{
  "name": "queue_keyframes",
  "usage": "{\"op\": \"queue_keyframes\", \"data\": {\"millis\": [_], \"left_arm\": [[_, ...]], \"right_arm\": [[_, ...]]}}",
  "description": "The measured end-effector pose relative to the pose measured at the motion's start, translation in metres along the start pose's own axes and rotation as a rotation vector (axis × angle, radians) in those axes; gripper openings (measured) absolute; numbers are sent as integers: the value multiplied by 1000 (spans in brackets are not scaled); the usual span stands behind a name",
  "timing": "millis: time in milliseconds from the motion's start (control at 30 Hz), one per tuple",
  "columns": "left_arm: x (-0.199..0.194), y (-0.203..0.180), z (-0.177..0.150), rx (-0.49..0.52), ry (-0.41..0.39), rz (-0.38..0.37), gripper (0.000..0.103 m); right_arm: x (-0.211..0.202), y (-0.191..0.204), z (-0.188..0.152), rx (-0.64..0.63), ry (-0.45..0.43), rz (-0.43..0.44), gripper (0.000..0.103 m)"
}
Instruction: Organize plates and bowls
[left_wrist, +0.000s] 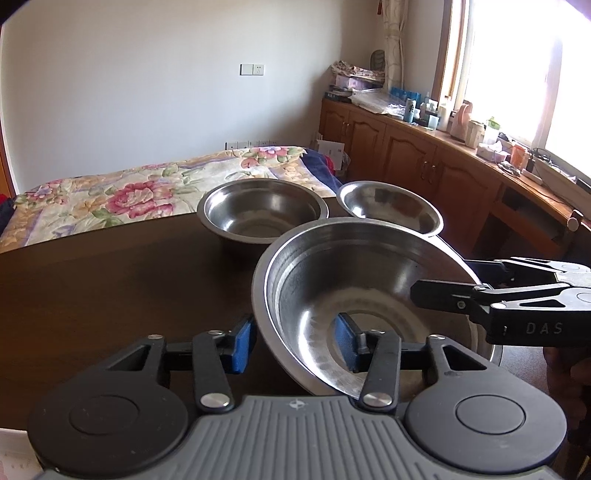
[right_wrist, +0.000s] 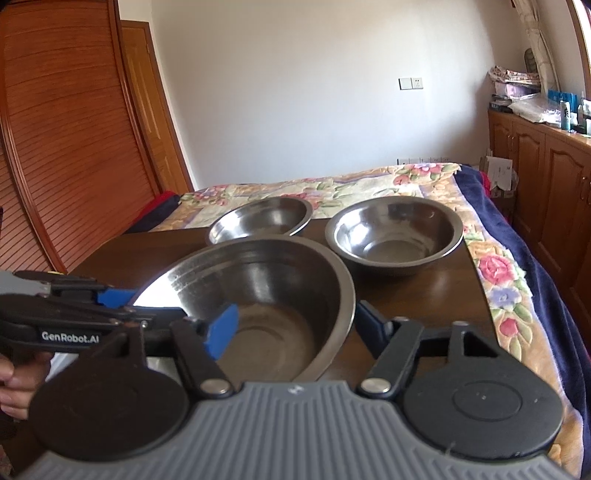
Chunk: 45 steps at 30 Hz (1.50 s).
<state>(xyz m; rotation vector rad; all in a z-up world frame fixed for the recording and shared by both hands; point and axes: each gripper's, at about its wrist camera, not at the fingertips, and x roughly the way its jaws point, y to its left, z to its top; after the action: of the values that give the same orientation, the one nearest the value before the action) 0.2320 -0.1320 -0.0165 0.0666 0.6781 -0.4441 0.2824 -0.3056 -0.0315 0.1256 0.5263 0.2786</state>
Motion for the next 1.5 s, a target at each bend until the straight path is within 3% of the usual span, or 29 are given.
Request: {"op": "queue_keyframes", "data": {"millis": [333, 500, 700, 1500], "left_arm": [[-2, 4, -2, -19, 5, -17, 42], [4, 7, -6, -20, 26, -23, 30], [-1, 12, -8, -49, 22, -17, 26], [-69, 28, -28, -67, -67, -46, 26]], "right_arm": [[-1, -5, -3, 65, 17, 33, 55], [2, -6, -5, 94, 34, 41, 40], [-1, -7, -8, 112, 33, 44, 26], [-40, 43, -17, 70, -30, 56, 24]]}}
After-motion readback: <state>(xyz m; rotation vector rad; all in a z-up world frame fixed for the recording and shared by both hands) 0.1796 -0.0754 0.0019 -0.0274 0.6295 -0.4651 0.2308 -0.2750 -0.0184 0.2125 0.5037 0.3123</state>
